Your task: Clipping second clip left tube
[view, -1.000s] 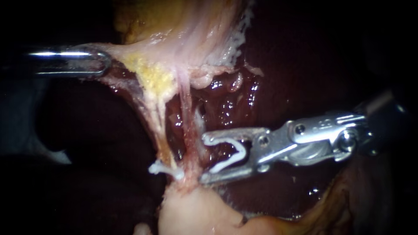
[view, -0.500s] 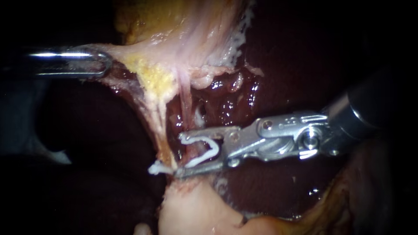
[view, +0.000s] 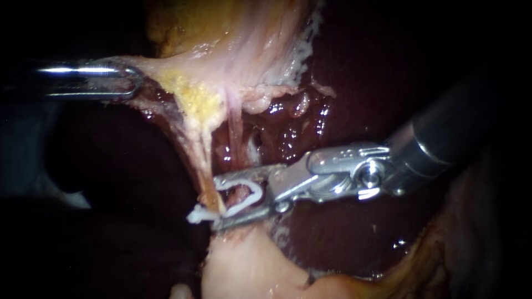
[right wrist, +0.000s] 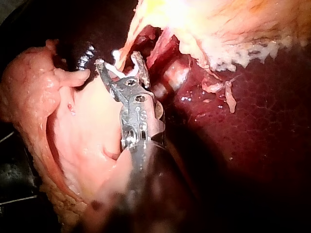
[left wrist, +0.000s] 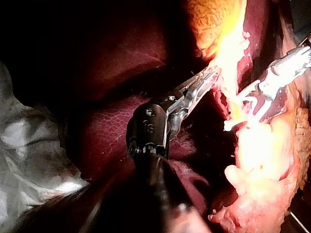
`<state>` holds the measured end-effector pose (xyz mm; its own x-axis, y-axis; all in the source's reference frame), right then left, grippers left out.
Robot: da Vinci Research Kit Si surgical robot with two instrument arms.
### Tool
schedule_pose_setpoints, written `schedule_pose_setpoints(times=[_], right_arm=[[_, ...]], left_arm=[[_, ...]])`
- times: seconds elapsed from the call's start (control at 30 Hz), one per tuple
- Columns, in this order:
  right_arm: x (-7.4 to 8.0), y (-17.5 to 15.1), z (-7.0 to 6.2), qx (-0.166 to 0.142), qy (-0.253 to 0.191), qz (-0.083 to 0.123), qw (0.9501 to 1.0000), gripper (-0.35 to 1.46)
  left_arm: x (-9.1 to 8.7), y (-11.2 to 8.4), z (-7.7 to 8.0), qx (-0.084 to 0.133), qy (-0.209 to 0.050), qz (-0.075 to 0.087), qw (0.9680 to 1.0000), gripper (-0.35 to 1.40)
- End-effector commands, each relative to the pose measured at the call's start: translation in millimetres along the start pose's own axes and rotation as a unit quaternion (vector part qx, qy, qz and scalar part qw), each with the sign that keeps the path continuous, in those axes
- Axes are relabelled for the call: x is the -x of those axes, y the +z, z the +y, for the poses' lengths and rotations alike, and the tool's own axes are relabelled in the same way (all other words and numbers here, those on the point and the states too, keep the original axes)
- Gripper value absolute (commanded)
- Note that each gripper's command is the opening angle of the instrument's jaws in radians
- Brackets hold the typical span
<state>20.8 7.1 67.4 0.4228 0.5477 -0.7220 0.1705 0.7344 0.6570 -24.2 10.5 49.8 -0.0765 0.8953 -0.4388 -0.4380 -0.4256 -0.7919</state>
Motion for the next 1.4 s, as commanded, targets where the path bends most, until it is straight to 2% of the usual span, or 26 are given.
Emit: schedule_pose_setpoints(times=[0.03,0.17,0.53,0.7,0.9,1.1,1.4], right_arm=[[-0.1,0.5,-0.1,-0.005,-0.001,0.003,1.0000,0.47],[-0.4,1.7,-0.2,-0.023,0.001,0.011,0.9997,0.45],[-1.3,3.7,0.4,-0.027,0.017,0.035,0.9989,0.44],[-1.4,4.0,-0.4,-0.038,0.021,0.041,0.9982,0.44],[-1.9,4.7,-2.2,-0.069,0.022,0.044,0.9964,0.42],[-2.3,5.2,-3.5,-0.077,0.022,0.044,0.9958,0.41],[-2.3,5.1,-3.6,-0.080,0.042,0.044,0.9949,0.20]], left_arm=[[0.0,0.0,-0.1,0.000,0.000,0.000,1.0000,-0.35],[0.0,0.1,-0.1,0.000,0.000,0.000,1.0000,-0.35],[0.0,0.1,-0.2,0.000,0.000,0.000,1.0000,-0.35],[0.0,0.2,-0.3,0.000,0.000,0.000,1.0000,-0.35],[0.0,0.2,-0.4,0.000,0.000,0.000,1.0000,-0.35],[0.0,0.1,-0.4,0.000,0.000,0.000,1.0000,-0.35],[0.0,0.1,-0.4,0.000,0.000,0.000,1.0000,-0.35]])
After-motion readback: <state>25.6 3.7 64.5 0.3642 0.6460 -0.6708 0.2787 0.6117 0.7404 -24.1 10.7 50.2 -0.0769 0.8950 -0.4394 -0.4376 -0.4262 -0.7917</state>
